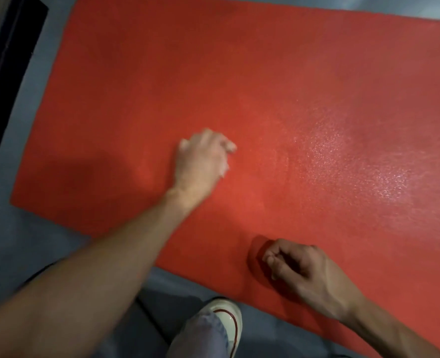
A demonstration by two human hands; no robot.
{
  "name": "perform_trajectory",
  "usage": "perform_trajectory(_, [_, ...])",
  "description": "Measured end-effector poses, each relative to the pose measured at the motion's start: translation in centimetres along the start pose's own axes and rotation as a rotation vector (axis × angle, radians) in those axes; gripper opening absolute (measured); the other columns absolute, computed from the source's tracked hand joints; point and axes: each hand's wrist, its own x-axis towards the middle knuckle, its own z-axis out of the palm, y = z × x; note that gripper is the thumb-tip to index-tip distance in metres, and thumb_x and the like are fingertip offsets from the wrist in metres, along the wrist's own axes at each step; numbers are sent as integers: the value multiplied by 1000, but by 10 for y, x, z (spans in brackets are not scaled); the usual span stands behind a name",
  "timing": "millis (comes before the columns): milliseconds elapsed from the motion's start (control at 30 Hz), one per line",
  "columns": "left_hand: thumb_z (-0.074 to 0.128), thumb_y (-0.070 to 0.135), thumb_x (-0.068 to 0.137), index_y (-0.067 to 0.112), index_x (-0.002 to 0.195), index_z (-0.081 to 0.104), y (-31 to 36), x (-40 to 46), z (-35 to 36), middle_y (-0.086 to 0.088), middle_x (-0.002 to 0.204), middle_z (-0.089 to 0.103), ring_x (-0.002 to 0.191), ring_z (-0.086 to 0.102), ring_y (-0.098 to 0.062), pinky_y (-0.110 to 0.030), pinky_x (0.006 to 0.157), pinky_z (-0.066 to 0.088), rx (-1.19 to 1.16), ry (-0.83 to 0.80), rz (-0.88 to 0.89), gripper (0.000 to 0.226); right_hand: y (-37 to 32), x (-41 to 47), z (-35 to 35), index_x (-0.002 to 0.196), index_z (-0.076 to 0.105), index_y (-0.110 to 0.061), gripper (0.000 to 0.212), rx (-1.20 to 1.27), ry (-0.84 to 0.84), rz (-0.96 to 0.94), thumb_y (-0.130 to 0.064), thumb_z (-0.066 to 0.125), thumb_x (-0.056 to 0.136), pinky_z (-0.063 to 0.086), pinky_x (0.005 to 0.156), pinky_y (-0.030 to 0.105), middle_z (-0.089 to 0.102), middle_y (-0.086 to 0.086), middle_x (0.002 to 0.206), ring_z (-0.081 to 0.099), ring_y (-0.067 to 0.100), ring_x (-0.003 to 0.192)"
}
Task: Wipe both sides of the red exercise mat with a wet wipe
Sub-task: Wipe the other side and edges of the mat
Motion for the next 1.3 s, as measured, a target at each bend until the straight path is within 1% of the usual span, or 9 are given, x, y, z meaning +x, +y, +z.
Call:
perform_trajectory(133, [36,38,92,22,104,65,-58,21,-26,-7,107,64,105,62,-35,-48,87,42,72,12,-355,35,3,9,-16,94,65,-27,9,9,115,38,-27,59,100,45,60,20,70,-11,74,64,8,64])
perform_trajectory(300, [59,15,94,25,101,69,33,-35,-4,1,93,65,85,63,-28,-46,72,47,-64,-132,263,16,-5,28,-23,94,66,-26,10,56,160,18,-26,58,100,53,64,32,71,-9,74,65,11,64])
perform_trajectory(400, [53,23,97,28,100,69,41,-54,6,6,95,64,85,59,-20,-39,74,40,-128,-196,347,17,-11,30,-24,92,66,-26,11,3,147,-27,-26,59,100,48,62,23,70,-12,73,65,9,65])
perform_trajectory(533, [60,15,79,26,102,69,-43,-6,-4,3,106,67,101,64,-25,-44,82,38,68,-61,35,27,-8,24,-35,93,66,-28,10,-42,164,-21,-26,59,100,43,61,15,70,-13,73,66,7,68])
perform_trajectory(667, [45,21,90,17,102,67,-88,30,-32,-11,106,65,104,62,-36,-50,91,46,22,58,-411,26,-4,21,-43,92,67,-29,11,-21,206,17,-24,60,100,47,62,19,70,-13,73,67,8,68])
perform_trajectory(733, [46,22,94,15,99,69,-54,31,-27,-11,101,67,99,63,-35,-51,87,51,-72,52,-269,25,-7,25,-43,91,67,-29,11,-13,207,9,-24,60,100,48,62,21,70,-13,73,67,8,68])
perform_trajectory(933, [55,17,93,21,96,72,66,-11,2,4,95,68,90,65,-21,-42,81,46,-172,-229,601,18,-11,31,-35,92,65,-24,9,-29,181,-43,-25,59,98,50,65,30,69,-12,74,65,8,66])
perform_trajectory(1167, [57,17,93,19,96,70,-35,77,-8,-9,100,68,99,64,-33,-43,90,47,-57,84,-242,14,2,16,-32,92,65,-24,13,-44,176,-5,-29,56,100,48,65,27,69,-11,74,64,7,68])
perform_trajectory(1300, [65,9,92,16,94,76,42,56,1,-7,94,69,88,64,-25,-36,83,45,-220,10,-12,13,3,15,-31,92,65,-25,13,-45,163,15,-29,56,100,48,66,27,70,-10,74,65,7,69])
